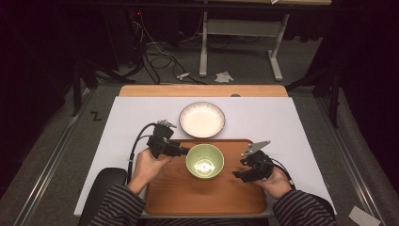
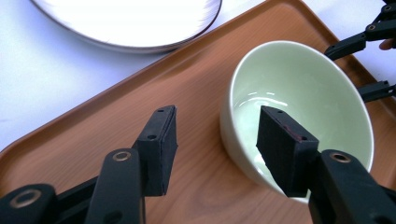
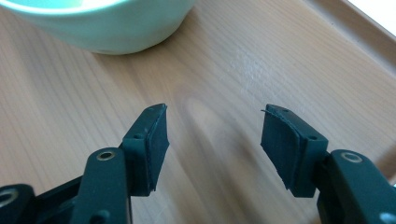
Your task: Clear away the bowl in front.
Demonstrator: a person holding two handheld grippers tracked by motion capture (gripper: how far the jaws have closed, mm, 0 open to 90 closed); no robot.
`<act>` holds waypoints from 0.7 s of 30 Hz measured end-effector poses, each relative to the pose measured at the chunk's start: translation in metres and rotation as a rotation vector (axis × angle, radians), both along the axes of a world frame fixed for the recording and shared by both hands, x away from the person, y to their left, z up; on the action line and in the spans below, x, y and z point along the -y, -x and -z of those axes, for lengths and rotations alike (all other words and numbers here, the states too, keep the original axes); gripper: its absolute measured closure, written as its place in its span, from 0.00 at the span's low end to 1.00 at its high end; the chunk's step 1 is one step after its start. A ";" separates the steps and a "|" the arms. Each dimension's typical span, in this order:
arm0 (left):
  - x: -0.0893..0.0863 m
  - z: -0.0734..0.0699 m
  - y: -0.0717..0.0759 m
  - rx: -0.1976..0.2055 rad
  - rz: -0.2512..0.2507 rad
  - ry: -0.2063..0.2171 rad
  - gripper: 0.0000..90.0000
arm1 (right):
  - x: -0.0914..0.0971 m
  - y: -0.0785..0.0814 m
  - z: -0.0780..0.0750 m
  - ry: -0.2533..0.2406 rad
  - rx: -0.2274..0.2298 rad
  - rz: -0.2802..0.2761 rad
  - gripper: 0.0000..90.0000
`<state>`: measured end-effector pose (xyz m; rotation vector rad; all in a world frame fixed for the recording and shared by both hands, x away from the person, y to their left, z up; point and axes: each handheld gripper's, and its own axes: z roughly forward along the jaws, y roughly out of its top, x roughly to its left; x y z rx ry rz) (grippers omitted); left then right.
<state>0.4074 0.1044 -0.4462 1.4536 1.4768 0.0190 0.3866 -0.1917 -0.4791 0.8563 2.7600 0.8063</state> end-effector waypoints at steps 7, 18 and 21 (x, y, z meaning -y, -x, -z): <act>-0.009 0.007 0.004 -0.016 -0.022 0.008 0.52 | 0.000 0.000 0.000 -0.003 0.002 0.000 0.48; -0.013 0.021 0.011 -0.028 -0.048 -0.017 0.52 | 0.000 0.000 0.000 -0.013 0.001 -0.005 0.47; -0.014 0.027 0.012 -0.040 -0.057 -0.029 0.52 | 0.000 0.000 0.000 -0.014 0.001 -0.006 0.47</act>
